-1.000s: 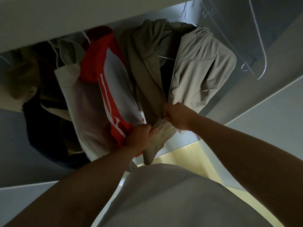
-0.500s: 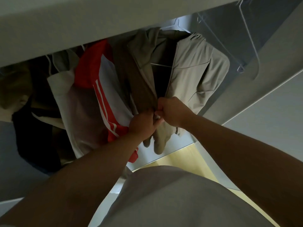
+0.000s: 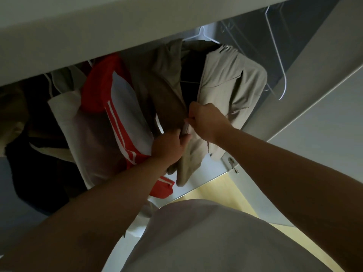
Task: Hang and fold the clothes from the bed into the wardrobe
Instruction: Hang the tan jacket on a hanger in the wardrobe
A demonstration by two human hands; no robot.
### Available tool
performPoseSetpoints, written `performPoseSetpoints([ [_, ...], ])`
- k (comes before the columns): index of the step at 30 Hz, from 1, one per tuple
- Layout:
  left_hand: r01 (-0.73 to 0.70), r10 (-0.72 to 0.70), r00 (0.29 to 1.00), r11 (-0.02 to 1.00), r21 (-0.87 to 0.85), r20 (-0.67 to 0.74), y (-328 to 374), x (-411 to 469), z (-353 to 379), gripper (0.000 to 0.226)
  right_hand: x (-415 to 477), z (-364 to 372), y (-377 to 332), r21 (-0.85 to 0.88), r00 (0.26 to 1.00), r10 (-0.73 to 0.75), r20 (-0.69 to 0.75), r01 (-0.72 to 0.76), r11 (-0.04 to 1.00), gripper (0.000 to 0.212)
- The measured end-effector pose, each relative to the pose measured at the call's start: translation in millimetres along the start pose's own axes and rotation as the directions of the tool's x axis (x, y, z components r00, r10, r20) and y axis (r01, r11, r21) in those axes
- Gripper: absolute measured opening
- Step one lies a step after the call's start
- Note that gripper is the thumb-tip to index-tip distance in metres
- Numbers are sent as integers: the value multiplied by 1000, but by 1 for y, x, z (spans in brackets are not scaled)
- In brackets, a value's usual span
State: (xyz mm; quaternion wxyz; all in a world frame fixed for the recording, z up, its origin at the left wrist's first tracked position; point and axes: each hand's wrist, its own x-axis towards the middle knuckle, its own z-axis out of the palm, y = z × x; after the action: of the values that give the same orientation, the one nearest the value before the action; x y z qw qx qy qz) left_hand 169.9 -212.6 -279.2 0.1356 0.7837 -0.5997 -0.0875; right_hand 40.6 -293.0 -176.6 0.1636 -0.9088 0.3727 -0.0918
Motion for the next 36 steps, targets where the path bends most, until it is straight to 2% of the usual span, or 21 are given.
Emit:
performPoseSetpoints([
  [2,-57,53,994,998,-40,-95,9,10,-11,37,-3,2,-1,14,999,3,47,-3,1000,11],
  [5,-117,117,987,993,1,-109,11,16,-14,38,-3,-4,2,-2,998,14,64,-14,1000,7],
  [12,-37,37,999,999,3,0,-6,18,-15,39,21,-38,-4,9,987,-1,-162,3,1000,8],
  [17,-86,77,983,995,-46,-165,17,42,-33,37,20,-39,-9,-2,987,-9,-160,9,1000,8],
  [20,-114,109,978,993,-21,-179,19,45,-30,37,23,-43,-10,-51,988,-26,-151,18,999,10],
  [25,1,-7,995,998,-55,-98,3,45,-21,38,50,-78,-8,-49,930,36,-367,-58,997,13],
  [29,31,-31,999,999,-33,16,3,53,-27,35,40,-71,-14,-70,950,-28,-312,7,998,10],
  [32,57,-48,994,994,-88,102,9,66,-42,26,30,-62,-11,-34,958,-43,-282,35,999,12],
  [36,116,-123,992,976,-186,-27,15,89,-80,32,27,-56,4,-41,987,19,-160,-25,999,15],
])
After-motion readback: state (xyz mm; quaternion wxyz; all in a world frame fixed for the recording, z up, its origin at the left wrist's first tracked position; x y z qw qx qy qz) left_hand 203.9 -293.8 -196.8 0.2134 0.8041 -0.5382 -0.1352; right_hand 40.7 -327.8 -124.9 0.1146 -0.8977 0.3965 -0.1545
